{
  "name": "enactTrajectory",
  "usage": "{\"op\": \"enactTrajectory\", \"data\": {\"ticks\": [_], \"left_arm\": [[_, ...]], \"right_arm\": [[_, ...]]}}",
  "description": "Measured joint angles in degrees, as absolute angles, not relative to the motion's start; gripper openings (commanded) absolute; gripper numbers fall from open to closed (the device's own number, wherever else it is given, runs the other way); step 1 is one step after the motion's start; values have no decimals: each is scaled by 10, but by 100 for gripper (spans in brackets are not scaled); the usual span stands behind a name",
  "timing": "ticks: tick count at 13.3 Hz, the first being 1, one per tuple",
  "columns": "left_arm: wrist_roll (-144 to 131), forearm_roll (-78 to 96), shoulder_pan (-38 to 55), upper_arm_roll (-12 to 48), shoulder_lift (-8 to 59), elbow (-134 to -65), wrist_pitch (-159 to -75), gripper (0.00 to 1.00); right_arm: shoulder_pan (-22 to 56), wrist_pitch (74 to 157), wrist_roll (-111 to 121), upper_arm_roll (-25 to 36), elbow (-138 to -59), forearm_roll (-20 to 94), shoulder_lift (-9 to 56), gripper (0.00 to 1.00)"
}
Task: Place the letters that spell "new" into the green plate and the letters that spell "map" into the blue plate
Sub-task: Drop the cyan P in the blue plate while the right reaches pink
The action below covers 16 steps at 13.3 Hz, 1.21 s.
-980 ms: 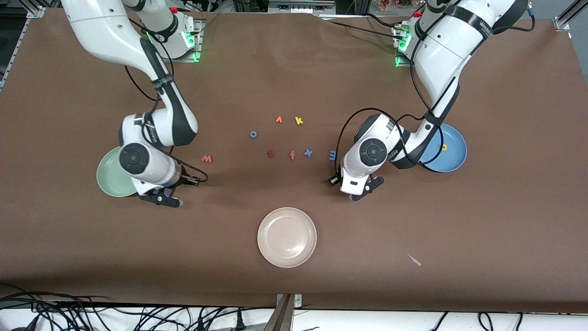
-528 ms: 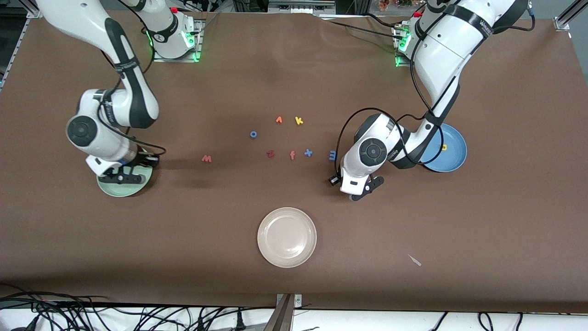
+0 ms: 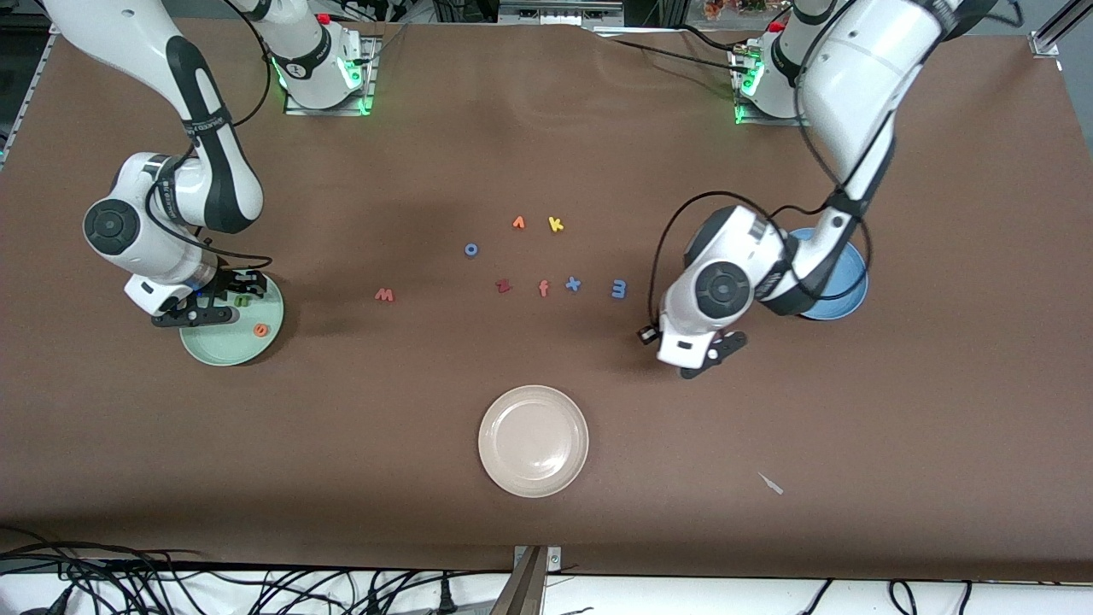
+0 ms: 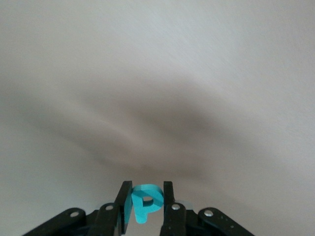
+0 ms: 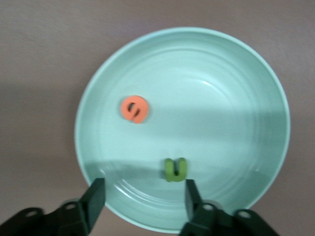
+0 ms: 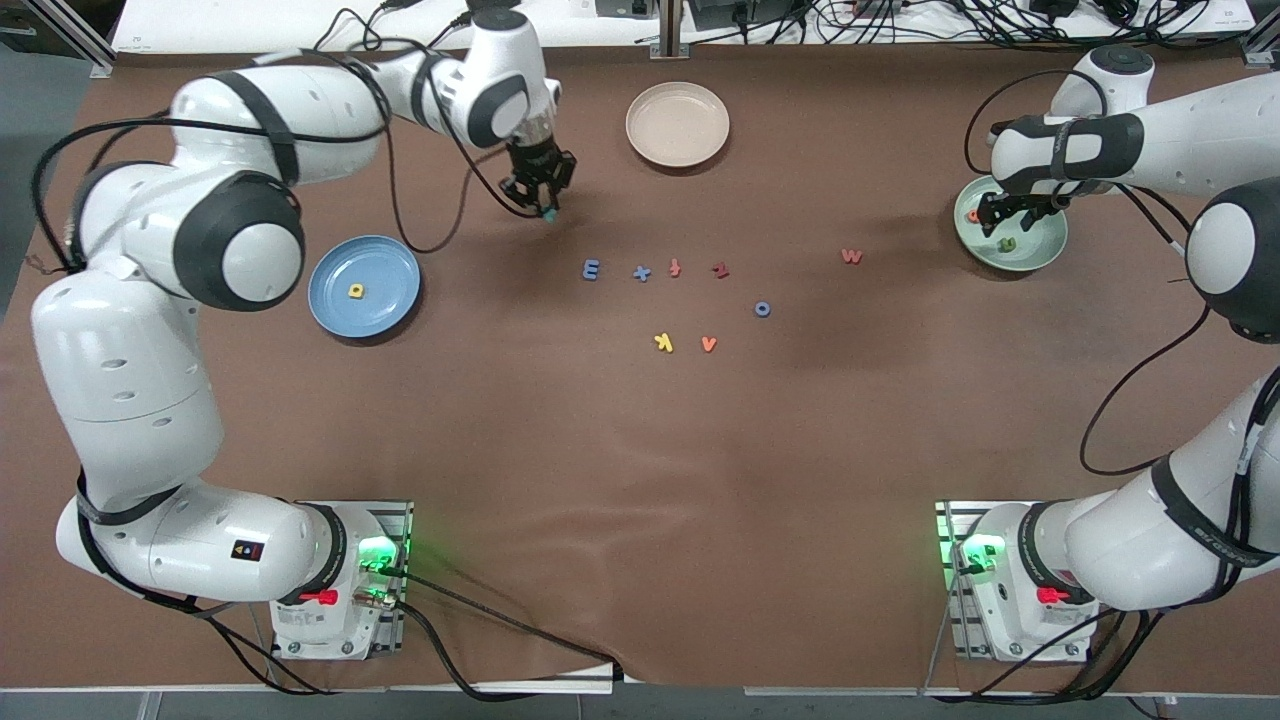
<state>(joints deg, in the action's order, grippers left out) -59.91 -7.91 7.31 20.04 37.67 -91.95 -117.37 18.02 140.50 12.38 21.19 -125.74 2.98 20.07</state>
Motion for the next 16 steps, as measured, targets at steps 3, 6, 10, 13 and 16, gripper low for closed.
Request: {"op": "enactTrajectory", "data": {"ticks": [3,6,10,13,16], "left_arm": [[-459,-77,7,201,330,-921,-1040,16],[-309,-77,-64,201,319,-946,-987,17],[-177,-78,-133,199,320,-1032,-1011,21],[-138,-78,-167,198,321,-1089,-1091,52],[-134,-78,-174,199,321,-1113,-1107,100]], "right_arm": [[182,1341,124,169,-1222,30,193,100],[184,1312,124,118,-1200,30,189,100],[185,1312,150,65,-1200,30,189,100],[185,1327,281,53,-1212,30,190,100],[183,1363,446,53,-1225,30,205,100]]}}
